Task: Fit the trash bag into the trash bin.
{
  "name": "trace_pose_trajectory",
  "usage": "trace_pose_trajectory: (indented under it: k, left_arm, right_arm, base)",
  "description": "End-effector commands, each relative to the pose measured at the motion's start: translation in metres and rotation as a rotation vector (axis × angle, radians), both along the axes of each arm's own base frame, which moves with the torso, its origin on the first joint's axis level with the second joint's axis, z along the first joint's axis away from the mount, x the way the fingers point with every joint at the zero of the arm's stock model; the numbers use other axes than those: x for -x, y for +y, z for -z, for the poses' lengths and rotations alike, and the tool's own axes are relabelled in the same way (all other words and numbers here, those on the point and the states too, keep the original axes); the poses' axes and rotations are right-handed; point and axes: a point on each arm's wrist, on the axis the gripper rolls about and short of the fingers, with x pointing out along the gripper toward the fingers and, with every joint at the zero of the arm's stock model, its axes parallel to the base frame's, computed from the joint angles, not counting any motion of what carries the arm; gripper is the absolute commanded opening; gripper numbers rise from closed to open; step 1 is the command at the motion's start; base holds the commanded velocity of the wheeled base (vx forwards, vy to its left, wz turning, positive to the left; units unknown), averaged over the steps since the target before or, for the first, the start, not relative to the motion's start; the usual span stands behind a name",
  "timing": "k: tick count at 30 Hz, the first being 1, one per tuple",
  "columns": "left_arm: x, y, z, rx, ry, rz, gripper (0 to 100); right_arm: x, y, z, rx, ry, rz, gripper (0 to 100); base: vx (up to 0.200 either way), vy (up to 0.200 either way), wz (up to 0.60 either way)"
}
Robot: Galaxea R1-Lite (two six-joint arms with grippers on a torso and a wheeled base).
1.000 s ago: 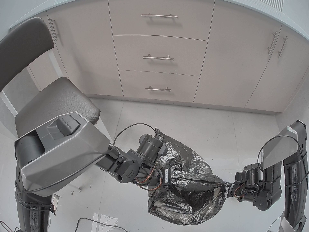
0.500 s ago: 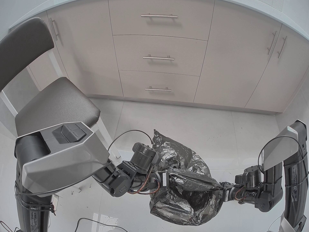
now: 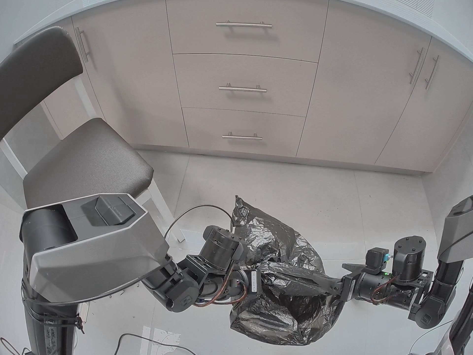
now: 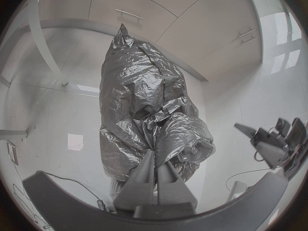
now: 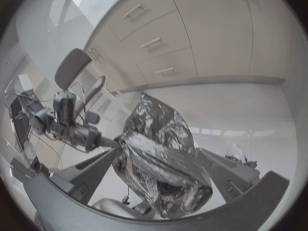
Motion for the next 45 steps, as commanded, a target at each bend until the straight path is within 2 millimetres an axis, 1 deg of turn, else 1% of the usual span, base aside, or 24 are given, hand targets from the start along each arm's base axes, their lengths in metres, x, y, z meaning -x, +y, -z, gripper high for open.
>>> trace_pose_trajectory:
  k: [1, 2, 4, 7, 10, 11, 13, 14, 16, 20, 26, 31, 33, 39, 45]
  left_arm:
    - [0.013, -0.01, -0.001, 0.004, -0.001, 0.04, 0]
    - [0.015, -0.01, 0.0, 0.002, 0.001, 0.043, 0]
    - [0.017, -0.01, 0.001, -0.002, 0.004, 0.048, 0]
    - [0.02, -0.01, -0.001, 0.004, -0.001, 0.054, 0]
    - [0.029, -0.013, 0.0, 0.01, -0.008, 0.076, 0]
    - [0.034, -0.014, 0.0, 0.017, -0.016, 0.088, 0]
    - [0.037, -0.015, 0.001, 0.022, -0.02, 0.094, 0]
    - [0.041, -0.016, 0.002, 0.028, -0.028, 0.106, 0]
    - [0.043, -0.016, 0.003, 0.036, -0.039, 0.111, 0]
    - [0.042, -0.016, 0.004, 0.04, -0.041, 0.109, 0]
    - [0.042, -0.016, 0.005, 0.038, -0.041, 0.11, 0]
    - [0.042, -0.016, 0.005, 0.038, -0.041, 0.11, 0]
    - [0.042, -0.016, 0.004, 0.04, -0.042, 0.11, 0]
    - [0.041, -0.017, 0.004, 0.041, -0.044, 0.11, 0]
    - [0.041, -0.016, 0.005, 0.04, -0.042, 0.11, 0]
  right_arm:
    - [-0.032, 0.025, -0.032, -0.048, -0.146, 0.05, 100]
    - [-0.042, 0.029, -0.034, -0.046, -0.152, 0.061, 100]
    - [-0.07, 0.044, -0.039, -0.026, -0.144, 0.082, 100]
    - [-0.105, 0.063, -0.048, 0.021, -0.11, 0.082, 100]
    - [-0.135, 0.081, -0.055, 0.056, -0.095, 0.073, 100]
    - [-0.149, 0.089, -0.056, 0.078, -0.084, 0.064, 100]
    - [-0.156, 0.094, -0.056, 0.092, -0.075, 0.06, 100]
    - [-0.169, 0.101, -0.056, 0.117, -0.057, 0.051, 100]
    - [-0.184, 0.111, -0.053, 0.139, -0.038, 0.041, 100]
    - [-0.203, 0.129, -0.05, 0.156, -0.017, 0.025, 100]
    - [-0.213, 0.15, -0.042, 0.193, -0.021, 0.019, 100]
    - [-0.206, 0.168, -0.032, 0.215, -0.021, -0.024, 100]
    - [-0.206, 0.172, -0.027, 0.219, -0.017, -0.031, 100]
    - [-0.208, 0.174, -0.018, 0.239, -0.013, -0.01, 100]
    - [-0.207, 0.175, -0.019, 0.24, -0.016, -0.011, 100]
  base:
    - [0.0, 0.0, 0.0]
    - [0.0, 0.0, 0.0]
    - [0.0, 0.0, 0.0]
    - [0.0, 0.0, 0.0]
    - [0.0, 0.0, 0.0]
    - [0.0, 0.0, 0.0]
    - [0.0, 0.0, 0.0]
    - [0.0, 0.0, 0.0]
    - [0.0, 0.0, 0.0]
    - [0.0, 0.0, 0.0]
    - [0.0, 0.0, 0.0]
    - [0.0, 0.0, 0.0]
    - [0.0, 0.0, 0.0]
    - [0.0, 0.0, 0.0]
    - [0.0, 0.0, 0.0]
